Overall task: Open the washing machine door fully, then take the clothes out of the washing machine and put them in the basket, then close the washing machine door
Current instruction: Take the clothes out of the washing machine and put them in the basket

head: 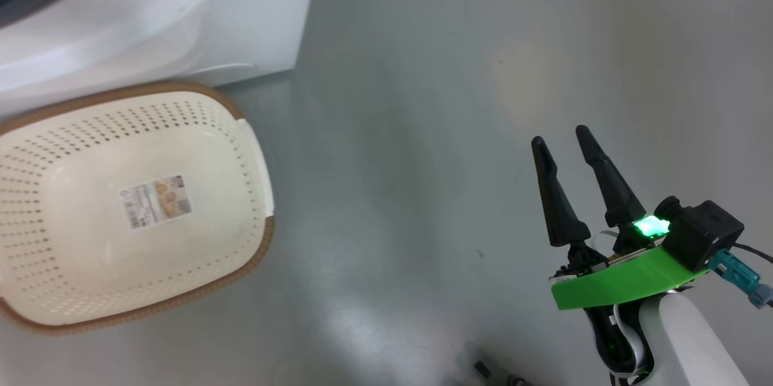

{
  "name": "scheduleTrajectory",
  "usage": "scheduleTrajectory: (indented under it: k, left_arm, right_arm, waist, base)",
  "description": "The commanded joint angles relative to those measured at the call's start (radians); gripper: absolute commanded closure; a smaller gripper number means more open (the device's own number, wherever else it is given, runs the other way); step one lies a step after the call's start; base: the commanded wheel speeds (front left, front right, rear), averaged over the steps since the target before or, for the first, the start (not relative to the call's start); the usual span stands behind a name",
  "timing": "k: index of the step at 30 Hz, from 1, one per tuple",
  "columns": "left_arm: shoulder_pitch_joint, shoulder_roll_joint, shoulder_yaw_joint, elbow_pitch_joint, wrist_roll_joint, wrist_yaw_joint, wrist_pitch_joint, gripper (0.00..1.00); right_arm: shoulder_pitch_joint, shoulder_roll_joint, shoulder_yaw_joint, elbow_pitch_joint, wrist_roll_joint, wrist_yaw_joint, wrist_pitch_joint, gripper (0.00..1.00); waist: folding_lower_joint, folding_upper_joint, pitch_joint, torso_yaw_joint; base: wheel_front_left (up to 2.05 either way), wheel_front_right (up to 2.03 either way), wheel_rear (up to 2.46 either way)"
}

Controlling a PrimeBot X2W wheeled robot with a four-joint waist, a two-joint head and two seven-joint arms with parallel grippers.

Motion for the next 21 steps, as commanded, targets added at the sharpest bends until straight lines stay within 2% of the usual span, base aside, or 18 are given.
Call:
scheduleTrajectory:
  k: [1,7,16,21]
  left_arm:
    - [0.030,0.041,0.029,-0.046,-0.007,0.006,-0.009,1.00]
    - [0.202,-0.008,0.136,-0.260,-0.002,0.028,-0.009,1.00]
    - [0.450,-0.116,0.309,-0.532,0.074,0.011,-0.009,1.00]
    - [0.597,-0.205,0.393,-0.706,0.141,-0.001,-0.009,1.00]
  right_arm:
    - [0.004,-0.009,0.013,-0.018,-0.015,0.007,-0.006,0.00]
    - [0.016,-0.009,-0.015,-0.008,-0.043,0.007,-0.006,0.00]
    - [0.049,-0.009,-0.049,0.003,-0.073,0.007,-0.006,0.00]
    - [0.072,-0.009,-0.070,0.007,-0.088,0.007,-0.006,0.00]
  waist:
    - [0.0000,0.0000,-0.028,0.029]
    - [0.0000,0.0000,-0.076,0.079]
    - [0.0000,0.0000,-0.142,0.129]
    - [0.0000,0.0000,-0.175,0.156]
  base:
    - [0.00,0.00,0.00]
    - [0.00,0.00,0.00]
    - [0.00,0.00,0.00]
    - [0.00,0.00,0.00]
